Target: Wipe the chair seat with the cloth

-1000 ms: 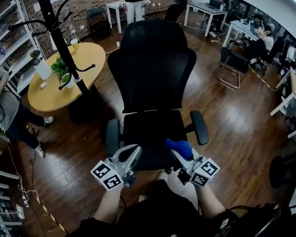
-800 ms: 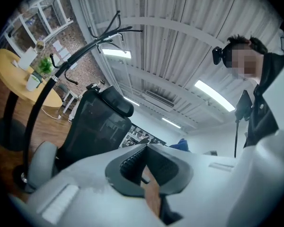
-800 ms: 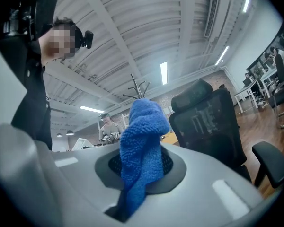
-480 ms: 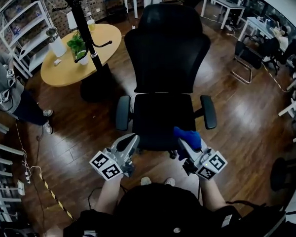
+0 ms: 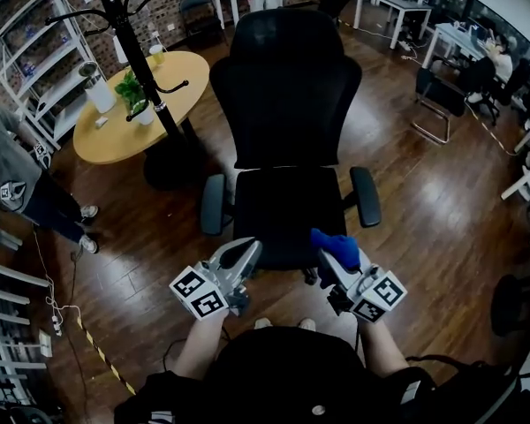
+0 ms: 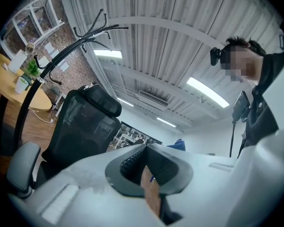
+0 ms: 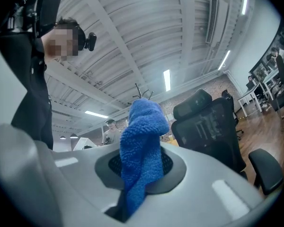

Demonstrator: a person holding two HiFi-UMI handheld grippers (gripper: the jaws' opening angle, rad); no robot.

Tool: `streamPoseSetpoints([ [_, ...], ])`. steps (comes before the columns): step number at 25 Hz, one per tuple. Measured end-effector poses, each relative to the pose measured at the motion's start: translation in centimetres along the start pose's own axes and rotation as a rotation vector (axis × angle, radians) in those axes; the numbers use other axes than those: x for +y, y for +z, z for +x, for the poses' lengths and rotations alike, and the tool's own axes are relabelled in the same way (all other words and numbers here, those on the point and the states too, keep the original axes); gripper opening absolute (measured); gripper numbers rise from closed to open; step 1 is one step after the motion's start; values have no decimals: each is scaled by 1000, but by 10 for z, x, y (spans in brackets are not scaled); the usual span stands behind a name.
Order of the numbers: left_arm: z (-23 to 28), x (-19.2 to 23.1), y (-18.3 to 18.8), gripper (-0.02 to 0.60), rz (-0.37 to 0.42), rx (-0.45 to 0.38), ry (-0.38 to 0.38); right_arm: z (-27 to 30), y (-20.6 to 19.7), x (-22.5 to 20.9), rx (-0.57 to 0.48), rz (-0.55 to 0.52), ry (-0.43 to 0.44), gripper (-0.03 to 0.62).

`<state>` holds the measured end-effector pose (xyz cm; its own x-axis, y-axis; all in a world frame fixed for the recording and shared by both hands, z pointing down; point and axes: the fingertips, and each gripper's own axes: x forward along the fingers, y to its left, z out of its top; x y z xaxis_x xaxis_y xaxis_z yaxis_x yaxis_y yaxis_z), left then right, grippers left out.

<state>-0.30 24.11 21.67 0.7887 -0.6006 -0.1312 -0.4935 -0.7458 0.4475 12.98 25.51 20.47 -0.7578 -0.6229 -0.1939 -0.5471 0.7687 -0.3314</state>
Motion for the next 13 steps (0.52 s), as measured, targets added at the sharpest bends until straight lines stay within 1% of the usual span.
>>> streamPoseSetpoints([
  [8, 8, -11, -5, 0, -18, 1, -23, -1, 0, -3, 14, -4, 11, 38],
  [13, 6, -13, -4, 0, -44, -17, -26, -1, 1, -3, 18, -12, 12, 37],
])
